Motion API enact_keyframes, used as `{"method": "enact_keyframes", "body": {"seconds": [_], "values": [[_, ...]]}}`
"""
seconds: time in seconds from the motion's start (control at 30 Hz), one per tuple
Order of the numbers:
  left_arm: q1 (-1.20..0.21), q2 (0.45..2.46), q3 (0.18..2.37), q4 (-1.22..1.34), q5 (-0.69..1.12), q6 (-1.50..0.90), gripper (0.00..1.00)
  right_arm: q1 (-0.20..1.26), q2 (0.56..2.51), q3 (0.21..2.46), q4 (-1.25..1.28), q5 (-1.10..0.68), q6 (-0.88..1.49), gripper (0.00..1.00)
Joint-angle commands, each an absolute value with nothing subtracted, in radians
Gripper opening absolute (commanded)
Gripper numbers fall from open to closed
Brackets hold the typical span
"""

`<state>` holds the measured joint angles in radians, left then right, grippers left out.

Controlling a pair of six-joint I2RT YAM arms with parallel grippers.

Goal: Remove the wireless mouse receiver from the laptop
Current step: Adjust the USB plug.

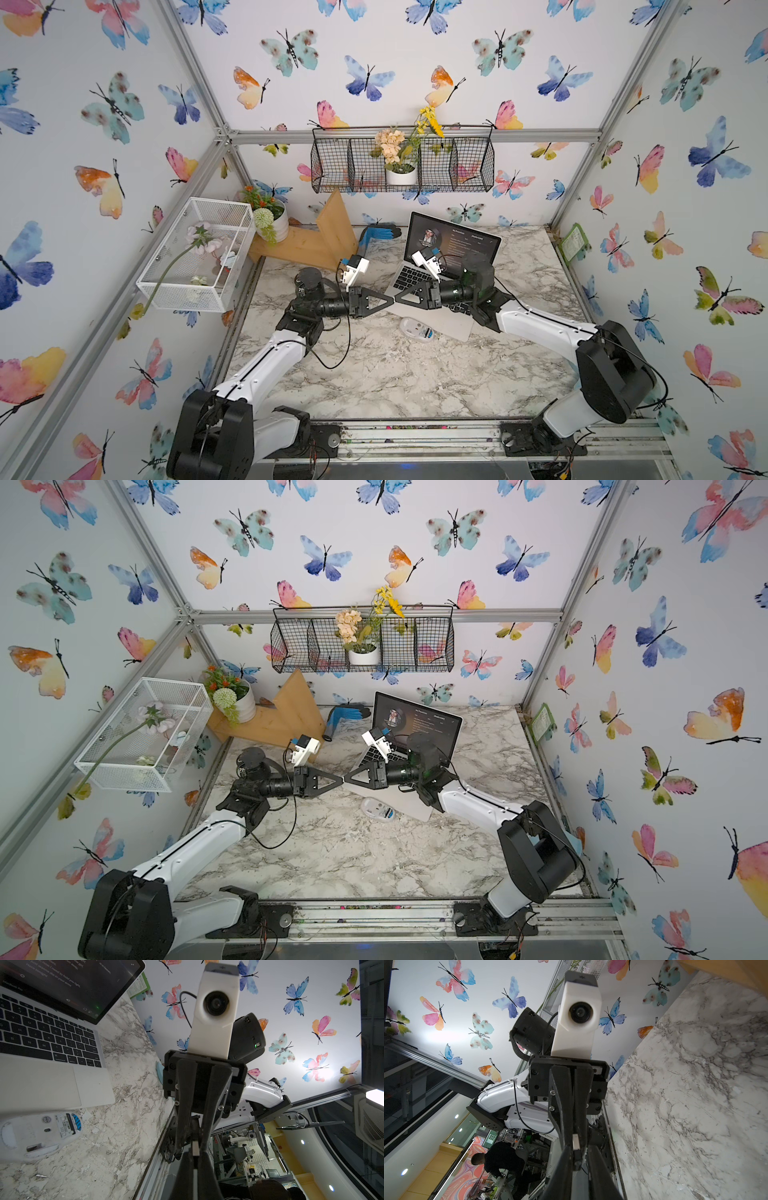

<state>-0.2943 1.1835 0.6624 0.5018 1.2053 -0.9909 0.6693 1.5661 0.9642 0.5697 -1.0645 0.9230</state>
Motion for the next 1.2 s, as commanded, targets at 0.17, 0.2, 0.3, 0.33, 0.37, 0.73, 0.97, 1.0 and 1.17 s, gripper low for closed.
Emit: {"method": "enact_keyframes", "body": {"seconds": [0.17, 0.2, 0.3, 0.33, 0.37, 0.73, 0.97, 1.0, 1.17], "values": [[-0.288, 1.158, 0.684, 0.506, 1.191, -0.970, 0.00, 0.678, 1.552, 0.980, 0.556, -1.021, 0.914, 0.15], [-0.288, 1.157, 0.684, 0.506, 1.189, -0.969, 0.00, 0.679, 1.555, 0.981, 0.549, -1.016, 0.914, 0.14], [-0.288, 1.154, 0.683, 0.506, 1.186, -0.968, 0.00, 0.680, 1.562, 0.986, 0.543, -1.011, 0.924, 0.13], [-0.288, 1.152, 0.684, 0.506, 1.186, -0.968, 0.00, 0.681, 1.563, 0.986, 0.542, -1.007, 0.929, 0.13], [-0.288, 1.152, 0.683, 0.504, 1.185, -0.968, 0.00, 0.681, 1.565, 0.986, 0.539, -1.002, 0.937, 0.13], [-0.285, 1.143, 0.707, 0.407, 1.149, -0.889, 0.00, 0.685, 1.588, 0.955, 0.622, -1.001, 1.060, 0.18], [-0.282, 1.138, 0.706, 0.392, 1.146, -0.878, 0.00, 0.685, 1.591, 0.939, 0.699, -1.000, 1.133, 0.15], [-0.281, 1.141, 0.707, 0.392, 1.148, -0.879, 0.00, 0.686, 1.594, 0.937, 0.709, -1.000, 1.143, 0.15], [-0.281, 1.146, 0.709, 0.391, 1.147, -0.879, 0.00, 0.686, 1.595, 0.930, 0.726, -0.998, 1.163, 0.15]]}}
